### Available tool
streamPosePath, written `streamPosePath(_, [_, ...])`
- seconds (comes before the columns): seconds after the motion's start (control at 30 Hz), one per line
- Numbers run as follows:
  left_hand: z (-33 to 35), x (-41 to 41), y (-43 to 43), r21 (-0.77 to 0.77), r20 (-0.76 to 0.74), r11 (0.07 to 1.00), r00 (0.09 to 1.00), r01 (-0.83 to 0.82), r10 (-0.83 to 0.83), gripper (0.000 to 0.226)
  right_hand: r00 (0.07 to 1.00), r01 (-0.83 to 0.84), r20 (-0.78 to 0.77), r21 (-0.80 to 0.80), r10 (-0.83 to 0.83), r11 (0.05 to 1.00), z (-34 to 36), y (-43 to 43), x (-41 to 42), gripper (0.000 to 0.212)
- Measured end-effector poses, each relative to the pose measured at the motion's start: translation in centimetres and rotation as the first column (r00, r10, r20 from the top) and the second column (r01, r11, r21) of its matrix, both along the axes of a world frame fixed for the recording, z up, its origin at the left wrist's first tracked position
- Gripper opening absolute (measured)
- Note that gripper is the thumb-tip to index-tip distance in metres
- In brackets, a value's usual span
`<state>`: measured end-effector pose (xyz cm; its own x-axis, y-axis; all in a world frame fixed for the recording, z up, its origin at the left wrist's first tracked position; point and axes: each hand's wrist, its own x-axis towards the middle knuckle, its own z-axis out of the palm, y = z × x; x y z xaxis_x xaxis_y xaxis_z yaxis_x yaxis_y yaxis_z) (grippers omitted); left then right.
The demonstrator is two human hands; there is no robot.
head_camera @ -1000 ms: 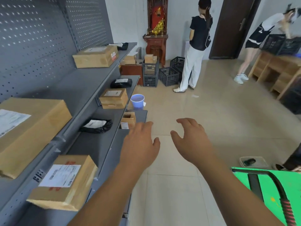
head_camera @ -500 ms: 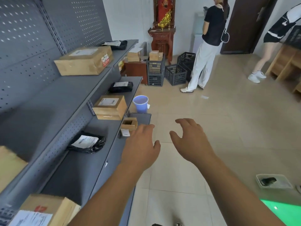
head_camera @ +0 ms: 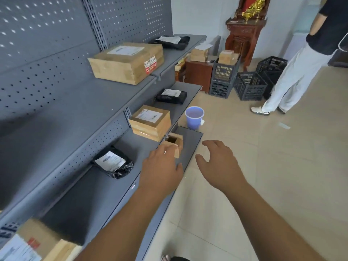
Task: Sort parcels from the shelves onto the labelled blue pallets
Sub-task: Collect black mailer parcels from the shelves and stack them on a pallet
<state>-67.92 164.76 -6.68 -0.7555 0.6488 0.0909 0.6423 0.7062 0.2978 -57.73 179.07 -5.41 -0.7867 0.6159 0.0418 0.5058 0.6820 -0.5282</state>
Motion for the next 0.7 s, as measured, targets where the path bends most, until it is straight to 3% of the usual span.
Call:
streamPosePath(0.37, [-3.4, -12.6, 1.8, -0.045, 0.085, 0.993, 0.990, -0.105, 0.109, 0.042, 0.981, -0.155, 0.124, 0.064, 0.146, 0.986, -2.0, 2.2, -13.9, 0.041])
streamPosePath(0.7, [-7.5, -18.3, -0.8, -0.174, 0.168, 0.961, 0.955, -0.215, 0.244, 0.034, 0.928, -0.323, 0.156, -0.117, 0.339, 0.939, -6.2, 1.4, -23.9, 0.047])
